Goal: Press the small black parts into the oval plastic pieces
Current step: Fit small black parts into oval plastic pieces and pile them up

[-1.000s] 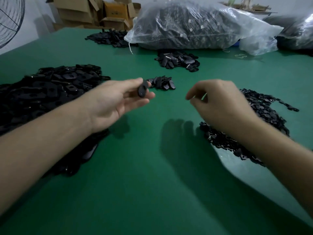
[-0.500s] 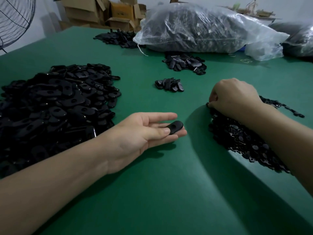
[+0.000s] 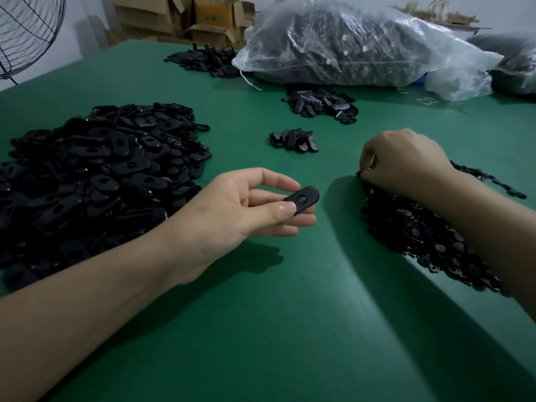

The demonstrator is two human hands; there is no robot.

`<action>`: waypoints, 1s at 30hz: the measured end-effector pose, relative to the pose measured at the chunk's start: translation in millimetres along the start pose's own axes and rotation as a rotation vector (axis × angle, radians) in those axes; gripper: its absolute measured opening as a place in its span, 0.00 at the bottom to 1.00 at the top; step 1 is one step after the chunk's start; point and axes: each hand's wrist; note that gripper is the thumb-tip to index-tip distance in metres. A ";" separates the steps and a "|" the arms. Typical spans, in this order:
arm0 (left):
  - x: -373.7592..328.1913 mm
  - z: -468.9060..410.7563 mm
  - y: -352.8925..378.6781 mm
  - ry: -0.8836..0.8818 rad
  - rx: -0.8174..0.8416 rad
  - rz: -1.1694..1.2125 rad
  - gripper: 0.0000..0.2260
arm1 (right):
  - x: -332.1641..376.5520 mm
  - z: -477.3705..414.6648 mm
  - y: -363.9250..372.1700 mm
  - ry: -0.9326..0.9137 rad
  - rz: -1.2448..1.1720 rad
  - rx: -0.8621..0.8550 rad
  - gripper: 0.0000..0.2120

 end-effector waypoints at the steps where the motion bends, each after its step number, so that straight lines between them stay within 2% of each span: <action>1: -0.2 0.4 -0.1 0.008 -0.005 -0.008 0.10 | 0.5 -0.4 -0.4 -0.006 0.001 0.013 0.05; 10: 3.4 4.3 4.2 0.014 -0.029 -0.028 0.13 | 0.5 -16.2 -6.6 -0.134 0.072 0.164 0.01; 15: 7.6 4.3 5.4 -0.011 -0.021 -0.002 0.15 | 2.0 -24.1 -7.0 -0.238 0.134 0.232 0.06; 18: 9.0 3.6 4.3 -0.022 -0.031 0.018 0.16 | -3.2 -25.7 -9.4 -0.257 0.118 0.182 0.09; 30: 10.8 2.3 3.3 -0.033 -0.046 0.013 0.14 | -14.4 -11.1 0.5 -0.237 -0.076 -0.034 0.04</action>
Point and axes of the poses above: each hand's wrist, its own z-axis away from the middle knuckle, its own y-axis out of the palm, x = y × z, and after that the axes turned 8 degrees about -x, right-handed
